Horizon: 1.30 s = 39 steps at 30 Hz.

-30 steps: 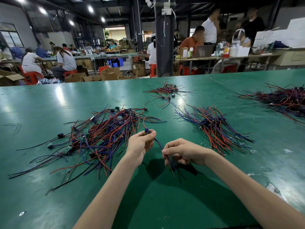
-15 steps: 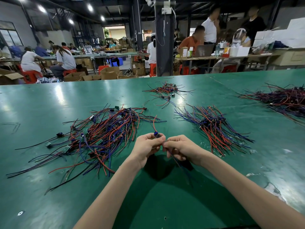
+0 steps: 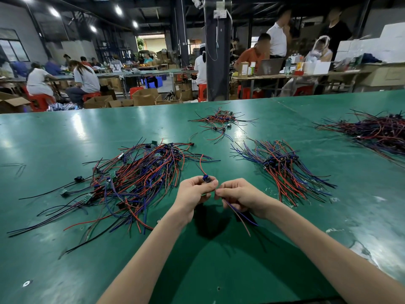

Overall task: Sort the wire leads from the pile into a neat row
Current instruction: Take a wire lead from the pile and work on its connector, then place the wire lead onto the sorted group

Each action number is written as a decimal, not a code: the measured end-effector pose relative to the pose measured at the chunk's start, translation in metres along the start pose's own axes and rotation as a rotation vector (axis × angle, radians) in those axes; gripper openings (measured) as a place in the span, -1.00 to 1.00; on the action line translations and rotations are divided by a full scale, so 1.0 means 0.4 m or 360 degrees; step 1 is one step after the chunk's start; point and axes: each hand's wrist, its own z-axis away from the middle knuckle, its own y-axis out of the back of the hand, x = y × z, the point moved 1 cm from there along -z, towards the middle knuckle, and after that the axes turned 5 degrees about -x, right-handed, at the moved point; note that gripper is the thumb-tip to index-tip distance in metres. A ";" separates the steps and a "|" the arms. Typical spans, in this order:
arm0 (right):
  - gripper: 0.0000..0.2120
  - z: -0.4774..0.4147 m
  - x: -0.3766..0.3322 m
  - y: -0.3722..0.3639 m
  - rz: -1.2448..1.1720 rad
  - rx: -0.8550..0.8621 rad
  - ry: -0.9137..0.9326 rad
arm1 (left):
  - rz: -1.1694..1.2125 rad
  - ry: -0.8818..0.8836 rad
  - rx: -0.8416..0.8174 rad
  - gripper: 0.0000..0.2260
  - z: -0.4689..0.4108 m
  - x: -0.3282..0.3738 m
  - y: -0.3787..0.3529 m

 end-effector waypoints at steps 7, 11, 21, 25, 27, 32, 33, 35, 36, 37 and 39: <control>-0.80 -0.013 -0.002 0.024 0.0066 0.0215 0.0041 | 0.0108 0.0041 -0.0069 -0.89 0.003 0.011 -0.006; -0.82 -0.018 -0.021 0.089 0.0231 0.0485 0.0188 | 0.0115 0.0080 -0.0077 -0.89 0.006 0.016 -0.007; -0.77 -0.006 0.033 0.301 0.1027 0.1297 -0.0317 | 0.0089 0.0100 -0.0062 -0.89 0.008 0.017 -0.008; -0.77 0.010 0.051 0.308 0.1160 0.1397 -0.0492 | -0.0459 -0.0279 0.0238 -0.91 0.005 0.017 -0.001; -0.83 0.010 0.046 0.296 0.1257 0.1417 -0.0521 | -0.1268 -0.0576 0.0472 -0.86 0.007 0.020 0.020; -0.86 0.013 0.040 0.269 0.1485 0.1364 -0.0527 | -0.2371 -0.0274 0.0835 -0.64 -0.002 0.012 0.083; -0.86 0.015 0.038 0.266 0.1522 0.1367 -0.0518 | -0.2421 -0.0095 0.0804 -0.63 -0.003 0.010 0.090; -0.85 0.017 0.035 0.257 0.1587 0.1380 -0.0481 | -0.2514 0.0100 0.0724 -0.67 -0.006 0.005 0.096; -0.84 0.018 0.033 0.252 0.1613 0.1383 -0.0451 | -0.2540 0.0104 0.0714 -0.69 -0.007 0.004 0.098; -0.83 0.017 0.031 0.246 0.1637 0.1382 -0.0415 | -0.2550 0.0075 0.0730 -0.73 -0.007 0.005 0.101; -0.81 0.015 0.029 0.234 0.1700 0.1378 -0.0338 | -0.2540 0.0011 0.0797 -0.79 -0.008 0.010 0.108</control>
